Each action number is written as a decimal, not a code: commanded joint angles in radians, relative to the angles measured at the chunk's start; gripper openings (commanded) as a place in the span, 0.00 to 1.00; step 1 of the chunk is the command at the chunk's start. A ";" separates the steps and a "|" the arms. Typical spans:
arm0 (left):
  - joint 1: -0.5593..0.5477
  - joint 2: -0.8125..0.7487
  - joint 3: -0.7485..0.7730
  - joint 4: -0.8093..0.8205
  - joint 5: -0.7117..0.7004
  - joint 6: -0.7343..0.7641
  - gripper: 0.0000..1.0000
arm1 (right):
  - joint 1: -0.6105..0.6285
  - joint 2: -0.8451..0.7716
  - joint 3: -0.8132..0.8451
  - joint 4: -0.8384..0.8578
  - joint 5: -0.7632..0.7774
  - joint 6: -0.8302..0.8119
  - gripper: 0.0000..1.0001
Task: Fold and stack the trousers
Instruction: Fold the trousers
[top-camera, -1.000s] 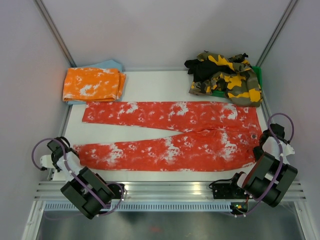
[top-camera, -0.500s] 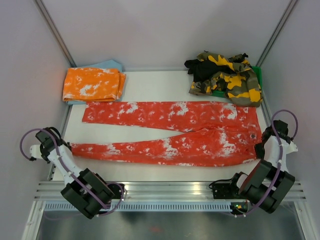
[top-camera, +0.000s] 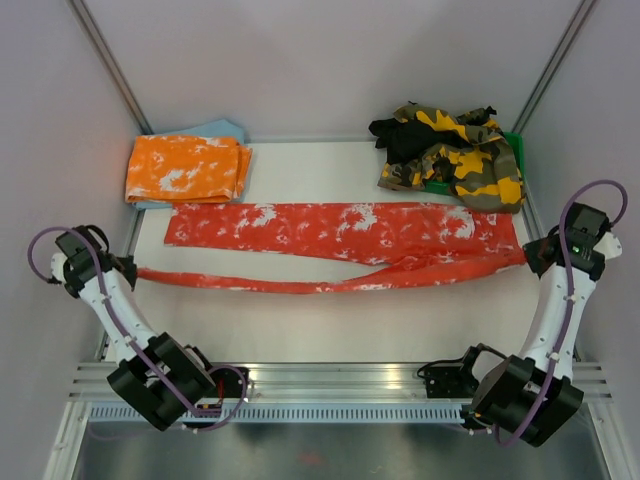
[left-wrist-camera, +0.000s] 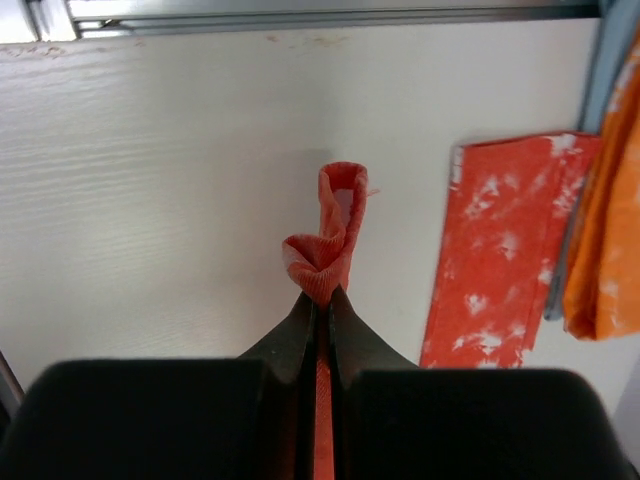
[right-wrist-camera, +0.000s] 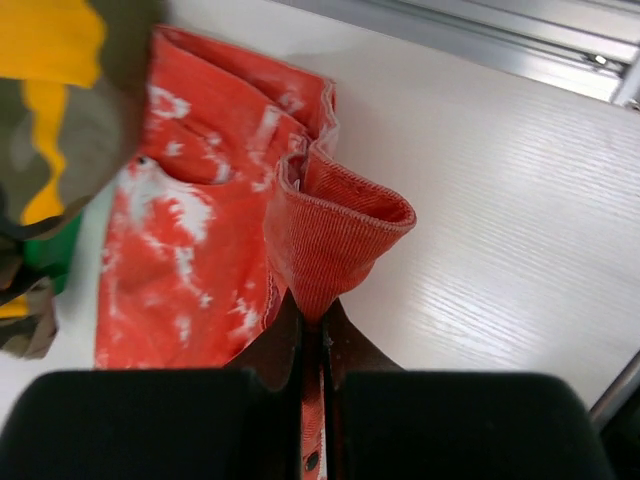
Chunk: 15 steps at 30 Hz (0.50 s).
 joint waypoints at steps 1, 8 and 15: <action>-0.044 -0.034 0.118 0.010 -0.023 0.065 0.02 | 0.025 0.010 0.130 0.019 0.011 -0.025 0.00; -0.051 -0.045 0.219 0.010 0.009 0.086 0.02 | 0.058 0.079 0.245 0.037 -0.064 -0.043 0.00; -0.051 0.036 0.250 0.016 -0.071 0.021 0.02 | 0.056 0.154 0.191 0.094 0.008 0.041 0.00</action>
